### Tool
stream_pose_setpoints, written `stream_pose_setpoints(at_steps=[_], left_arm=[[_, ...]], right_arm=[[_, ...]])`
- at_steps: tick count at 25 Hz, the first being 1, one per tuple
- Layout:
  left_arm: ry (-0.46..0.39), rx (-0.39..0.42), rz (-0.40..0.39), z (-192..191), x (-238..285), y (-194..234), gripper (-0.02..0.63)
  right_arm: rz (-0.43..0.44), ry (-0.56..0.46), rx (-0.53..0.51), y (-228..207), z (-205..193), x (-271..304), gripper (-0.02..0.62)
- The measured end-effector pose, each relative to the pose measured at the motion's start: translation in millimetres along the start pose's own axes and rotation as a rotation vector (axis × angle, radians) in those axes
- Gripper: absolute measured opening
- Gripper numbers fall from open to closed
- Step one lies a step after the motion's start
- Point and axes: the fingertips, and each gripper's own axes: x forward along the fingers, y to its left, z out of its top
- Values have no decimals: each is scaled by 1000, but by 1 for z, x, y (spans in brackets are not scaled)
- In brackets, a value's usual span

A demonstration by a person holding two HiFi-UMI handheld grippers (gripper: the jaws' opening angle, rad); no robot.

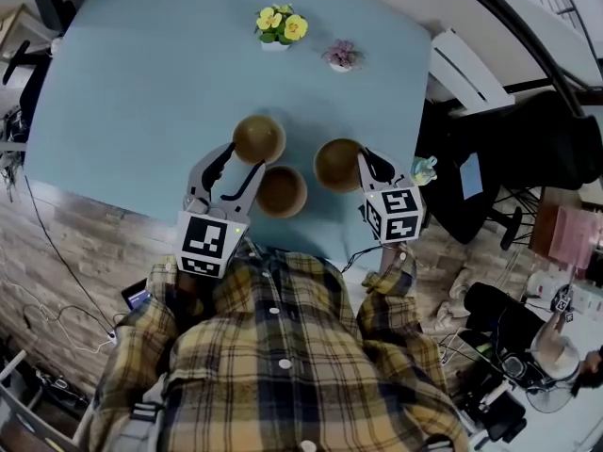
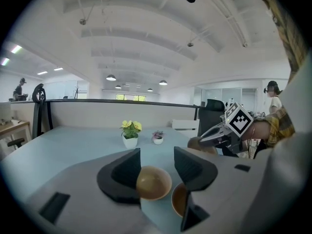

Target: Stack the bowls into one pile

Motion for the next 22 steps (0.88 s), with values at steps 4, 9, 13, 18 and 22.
stream_pose_setpoints(at_steps=[4, 9, 13, 18, 22], left_arm=[[-3, -5, 16, -2, -10, 4, 172], [-2, -18, 41, -8, -24, 9, 121], [10, -26, 73, -17, -36, 15, 97], [21, -48, 95, -27, -49, 21, 43], [33, -63, 105, -34, -54, 23, 11]], right_arm=[[66, -28, 3, 30, 11, 3, 15], [151, -43, 21, 68, 18, 12, 15], [217, -44, 52, 93, 18, 18, 15], [273, -26, 82, 119, 12, 24, 15], [296, 3, 96, 132, 1, 27, 15]])
